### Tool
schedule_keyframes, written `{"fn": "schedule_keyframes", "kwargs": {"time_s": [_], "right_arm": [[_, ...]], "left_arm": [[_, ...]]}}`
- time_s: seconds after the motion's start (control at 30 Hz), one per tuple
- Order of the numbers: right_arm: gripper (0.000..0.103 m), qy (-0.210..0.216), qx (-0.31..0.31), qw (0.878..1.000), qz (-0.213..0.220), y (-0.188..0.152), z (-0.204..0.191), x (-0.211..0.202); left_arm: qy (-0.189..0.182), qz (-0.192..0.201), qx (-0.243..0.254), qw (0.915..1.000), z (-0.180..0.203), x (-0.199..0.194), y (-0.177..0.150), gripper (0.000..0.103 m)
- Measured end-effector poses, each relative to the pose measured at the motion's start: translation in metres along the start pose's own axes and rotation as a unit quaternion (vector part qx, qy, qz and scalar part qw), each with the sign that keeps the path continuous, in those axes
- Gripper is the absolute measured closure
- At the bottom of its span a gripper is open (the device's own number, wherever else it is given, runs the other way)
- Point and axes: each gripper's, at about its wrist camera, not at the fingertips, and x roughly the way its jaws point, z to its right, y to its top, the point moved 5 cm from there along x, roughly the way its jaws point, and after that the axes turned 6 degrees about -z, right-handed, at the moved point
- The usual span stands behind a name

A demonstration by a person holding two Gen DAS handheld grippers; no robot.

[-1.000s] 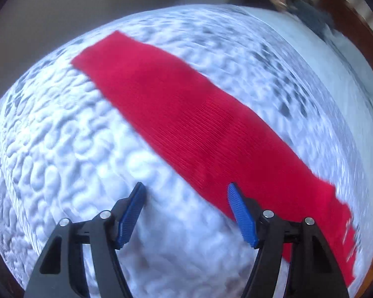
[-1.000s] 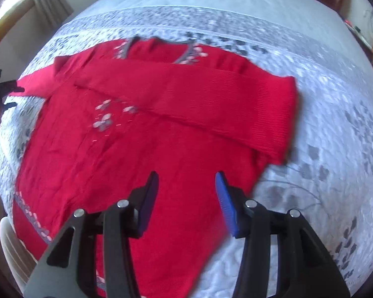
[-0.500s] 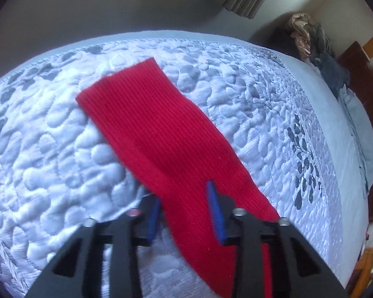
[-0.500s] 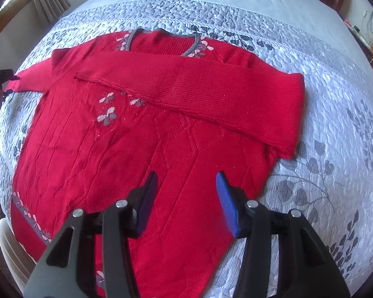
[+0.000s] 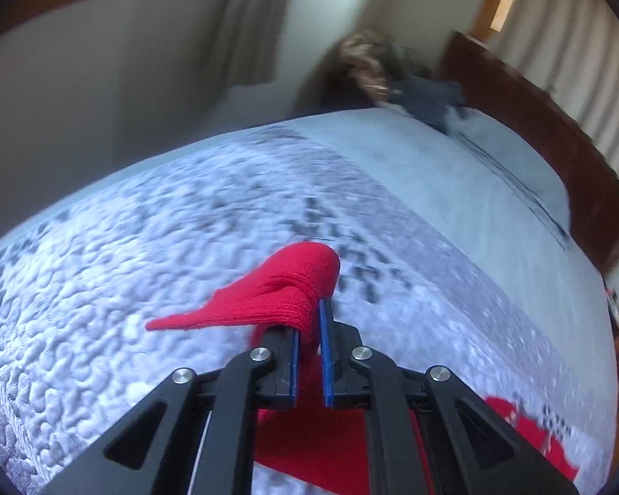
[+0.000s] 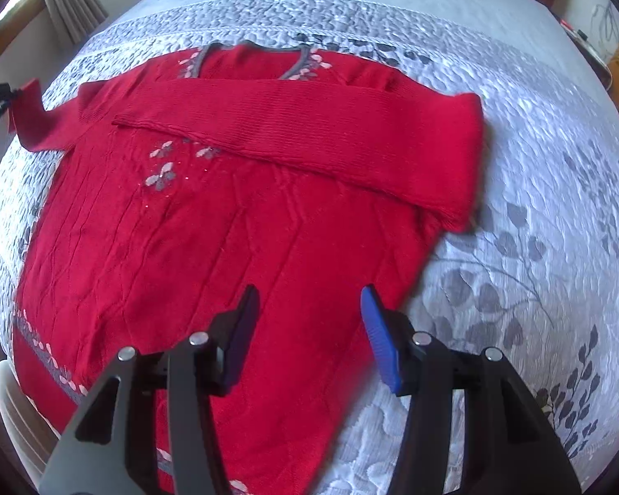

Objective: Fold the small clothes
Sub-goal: 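Fold the held sleeve across the sweater body with the left gripper, release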

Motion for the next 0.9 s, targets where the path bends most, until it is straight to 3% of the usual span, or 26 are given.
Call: {"fn": "schedule_keyframes", "kwargs": {"time_s": [0.17, 0.37, 0.67, 0.77, 0.9], "right_arm": [[0.052, 0.001, 0.006, 1.000, 0.004, -0.007, 0.007, -0.001], [0.052, 0.006, 0.017, 1.000, 0.007, -0.012, 0.016, -0.002], [0.052, 0.007, 0.030, 0.999, 0.009, -0.016, 0.026, 0.001], [0.052, 0.009, 0.032, 0.999, 0.010, -0.016, 0.026, 0.001], [0.048, 0.010, 0.032, 0.999, 0.008, -0.016, 0.023, 0.002]], "left_arm": [[-0.046, -0.016, 0.079, 0.9957, 0.088, -0.011, -0.036, 0.095], [-0.105, -0.063, 0.154, 0.9804, 0.177, -0.008, -0.101, 0.095], [-0.163, -0.119, 0.185, 0.9618, 0.258, 0.005, -0.178, 0.095], [-0.168, -0.138, 0.197, 0.9561, 0.279, 0.012, -0.199, 0.094], [-0.127, -0.231, 0.249, 0.9318, 0.287, 0.043, -0.246, 0.093]]}}
